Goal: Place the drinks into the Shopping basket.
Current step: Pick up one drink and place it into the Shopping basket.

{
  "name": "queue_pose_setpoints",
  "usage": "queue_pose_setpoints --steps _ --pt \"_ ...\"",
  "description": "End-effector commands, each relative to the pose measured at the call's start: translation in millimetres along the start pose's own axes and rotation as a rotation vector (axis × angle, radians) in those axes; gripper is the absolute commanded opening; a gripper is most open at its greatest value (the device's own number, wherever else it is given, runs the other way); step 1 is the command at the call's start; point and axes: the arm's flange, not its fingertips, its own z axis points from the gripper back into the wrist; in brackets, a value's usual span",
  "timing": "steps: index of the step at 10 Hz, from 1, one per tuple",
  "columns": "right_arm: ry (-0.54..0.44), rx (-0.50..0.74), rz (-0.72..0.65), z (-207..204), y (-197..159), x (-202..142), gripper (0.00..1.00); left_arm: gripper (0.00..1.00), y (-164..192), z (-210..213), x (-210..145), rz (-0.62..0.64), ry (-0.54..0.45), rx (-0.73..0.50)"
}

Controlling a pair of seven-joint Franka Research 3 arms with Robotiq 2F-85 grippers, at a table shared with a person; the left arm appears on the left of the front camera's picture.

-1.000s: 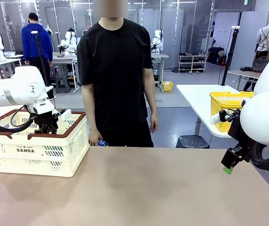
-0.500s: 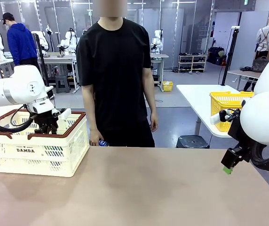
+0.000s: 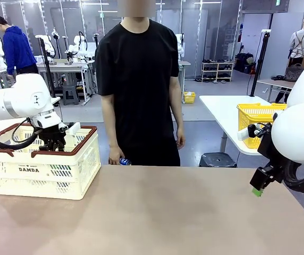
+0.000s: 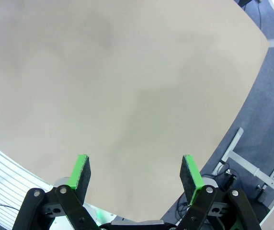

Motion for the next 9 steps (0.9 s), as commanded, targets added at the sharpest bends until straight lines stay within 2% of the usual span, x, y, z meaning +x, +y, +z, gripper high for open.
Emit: queue_pose_setpoints --steps 1,3,9 --pt "0.002 0.002 0.001 0 0 0 0.94 1.00 0 0 0 -0.003 0.010 0.000" --pt "0.002 0.002 0.001 0 0 0 0.94 1.00 0 0 0 0.000 0.000 0.000" --pt "0.002 0.002 0.001 0 0 0 0.94 1.00 -20 88 -15 0.021 0.075 0.142"
